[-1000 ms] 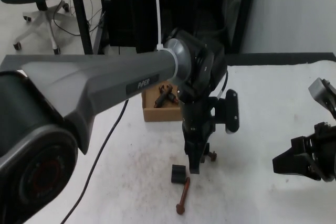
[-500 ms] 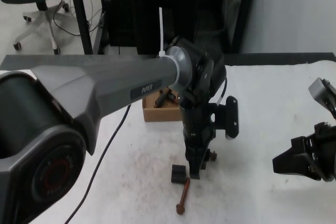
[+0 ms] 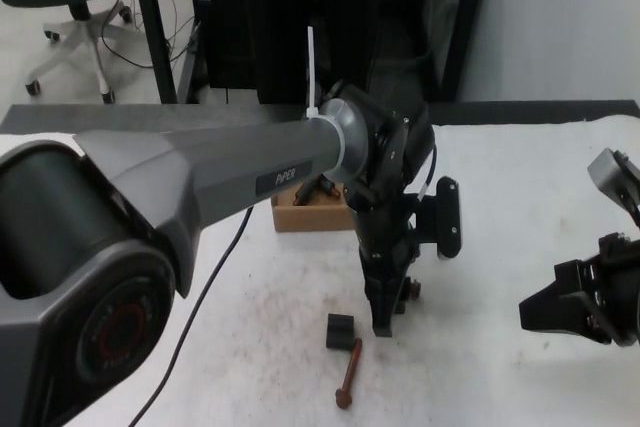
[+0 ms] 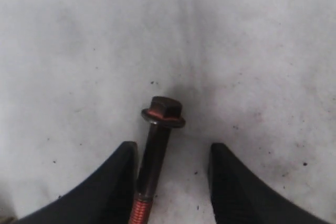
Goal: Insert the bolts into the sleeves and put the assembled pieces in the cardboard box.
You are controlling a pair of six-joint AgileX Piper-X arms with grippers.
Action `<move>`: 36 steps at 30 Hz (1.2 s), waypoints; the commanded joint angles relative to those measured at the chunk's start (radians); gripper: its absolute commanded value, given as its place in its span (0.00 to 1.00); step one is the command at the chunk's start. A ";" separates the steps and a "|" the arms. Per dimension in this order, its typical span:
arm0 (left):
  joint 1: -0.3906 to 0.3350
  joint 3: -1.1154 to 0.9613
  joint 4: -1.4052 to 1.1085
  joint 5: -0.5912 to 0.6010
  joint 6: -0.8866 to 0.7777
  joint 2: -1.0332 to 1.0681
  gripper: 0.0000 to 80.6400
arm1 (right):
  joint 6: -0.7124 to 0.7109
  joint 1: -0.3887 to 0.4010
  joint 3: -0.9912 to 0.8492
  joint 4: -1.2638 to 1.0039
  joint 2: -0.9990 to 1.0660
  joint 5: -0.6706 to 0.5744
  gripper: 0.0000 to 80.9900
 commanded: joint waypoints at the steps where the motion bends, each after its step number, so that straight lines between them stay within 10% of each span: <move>1: -0.002 0.000 -0.014 0.011 -0.009 0.002 0.46 | 0.000 -0.004 -0.001 -0.006 -0.003 -0.018 0.00; 16: 0.001 0.000 -0.040 0.099 -0.009 0.006 0.43 | 0.000 -0.004 0.003 0.003 -0.003 -0.018 0.00; 36: 0.013 -0.054 0.052 -0.102 -0.029 0.042 0.43 | -0.002 -0.004 0.003 0.009 -0.003 -0.018 0.00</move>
